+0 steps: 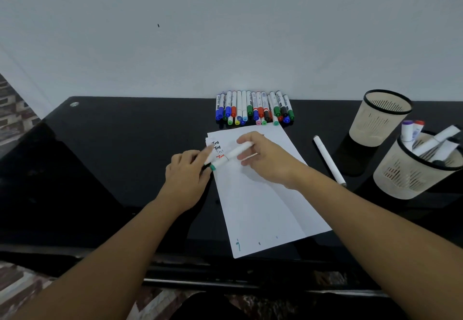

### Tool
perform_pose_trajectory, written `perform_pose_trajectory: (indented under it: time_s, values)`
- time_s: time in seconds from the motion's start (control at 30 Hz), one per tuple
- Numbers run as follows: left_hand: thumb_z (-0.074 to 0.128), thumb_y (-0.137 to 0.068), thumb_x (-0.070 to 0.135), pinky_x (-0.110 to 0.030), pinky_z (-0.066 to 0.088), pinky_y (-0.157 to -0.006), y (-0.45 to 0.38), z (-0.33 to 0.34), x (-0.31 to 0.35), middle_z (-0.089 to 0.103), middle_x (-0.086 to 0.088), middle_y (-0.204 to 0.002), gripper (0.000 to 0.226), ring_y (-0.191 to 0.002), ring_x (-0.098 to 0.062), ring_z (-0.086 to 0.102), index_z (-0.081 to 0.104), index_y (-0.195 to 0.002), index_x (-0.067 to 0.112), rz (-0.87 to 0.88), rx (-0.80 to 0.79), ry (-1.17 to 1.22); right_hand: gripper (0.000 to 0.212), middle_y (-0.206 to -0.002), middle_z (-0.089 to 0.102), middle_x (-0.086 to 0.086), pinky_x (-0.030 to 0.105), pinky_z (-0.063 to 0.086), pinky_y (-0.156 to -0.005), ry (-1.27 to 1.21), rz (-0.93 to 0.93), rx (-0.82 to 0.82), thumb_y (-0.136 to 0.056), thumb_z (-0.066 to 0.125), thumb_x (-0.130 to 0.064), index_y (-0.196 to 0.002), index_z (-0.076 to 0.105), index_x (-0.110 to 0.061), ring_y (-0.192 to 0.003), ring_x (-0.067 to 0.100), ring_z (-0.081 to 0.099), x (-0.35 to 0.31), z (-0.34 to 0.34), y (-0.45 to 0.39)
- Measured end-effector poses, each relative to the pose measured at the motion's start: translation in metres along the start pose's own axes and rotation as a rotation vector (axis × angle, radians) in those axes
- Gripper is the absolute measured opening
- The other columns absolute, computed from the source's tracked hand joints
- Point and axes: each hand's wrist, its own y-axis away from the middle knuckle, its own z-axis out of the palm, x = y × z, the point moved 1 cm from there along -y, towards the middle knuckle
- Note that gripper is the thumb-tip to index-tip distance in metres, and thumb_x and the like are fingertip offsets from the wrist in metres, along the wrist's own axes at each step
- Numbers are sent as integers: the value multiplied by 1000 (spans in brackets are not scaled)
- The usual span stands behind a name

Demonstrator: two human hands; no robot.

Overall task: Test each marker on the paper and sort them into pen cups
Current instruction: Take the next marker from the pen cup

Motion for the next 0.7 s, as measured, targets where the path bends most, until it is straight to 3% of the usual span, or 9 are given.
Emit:
perform_pose_trajectory:
  time_s: [0.1, 0.2, 0.3, 0.37, 0.47, 0.53, 0.7]
  values:
    - [44, -106, 38, -48, 34, -107, 5, 4, -7, 46, 4, -144, 47, -128, -25, 33, 38, -152, 47, 78, 38, -47, 22, -103, 65, 2, 37, 56, -81, 63, -58, 120, -101, 60, -13, -110, 51, -30, -96, 23, 68, 4, 10, 3]
    - [45, -105, 37, -51, 35, -105, 4, 7, -6, 48, 1, -143, 43, -127, -28, 35, 46, -147, 46, 85, 78, -56, 6, -90, 64, 1, 31, 55, -76, -104, -108, 239, -108, 51, -23, -110, 50, -28, -75, 13, 69, 6, 23, 3]
    - [44, -106, 38, -49, 36, -105, 3, 8, -5, 49, 3, -141, 44, -127, -26, 36, 45, -149, 44, 82, 95, -45, 28, -74, 59, -7, 23, 50, -69, -234, -112, 301, -107, 47, -49, -125, 60, -32, -67, 6, 57, 6, 40, 4]
    - [43, -106, 40, -46, 35, -105, 1, 8, -5, 50, 5, -141, 46, -127, -23, 34, 42, -152, 42, 67, 94, -21, 36, -69, 55, -9, 22, 48, -67, -259, -90, 376, -103, 50, -58, -118, 68, -31, -67, 7, 52, 6, 47, 3]
    - [44, -106, 42, -43, 34, -105, 0, 8, -3, 50, 7, -140, 49, -127, -20, 33, 37, -155, 38, 43, 103, -3, 20, -82, 70, -4, 33, 58, -83, -199, -93, 436, -103, 55, -49, -100, 69, -35, -82, 13, 68, 8, 52, -1]
    - [44, -107, 39, -40, 34, -105, 1, 6, -3, 51, 9, -140, 50, -127, -19, 34, 34, -156, 37, 35, 103, 9, 10, -91, 74, -6, 34, 59, -90, -168, -90, 427, -103, 58, -41, -101, 67, -38, -90, 11, 71, 15, 55, -2]
    - [46, -105, 16, -35, 37, -92, 3, 5, -2, 58, 6, -132, 53, -118, -20, 42, 42, -153, 38, 148, 89, 62, 11, -101, 72, -16, 18, 56, -86, -166, -103, 430, -99, 68, -33, -109, 68, -31, -97, -1, 68, 24, 52, -1]
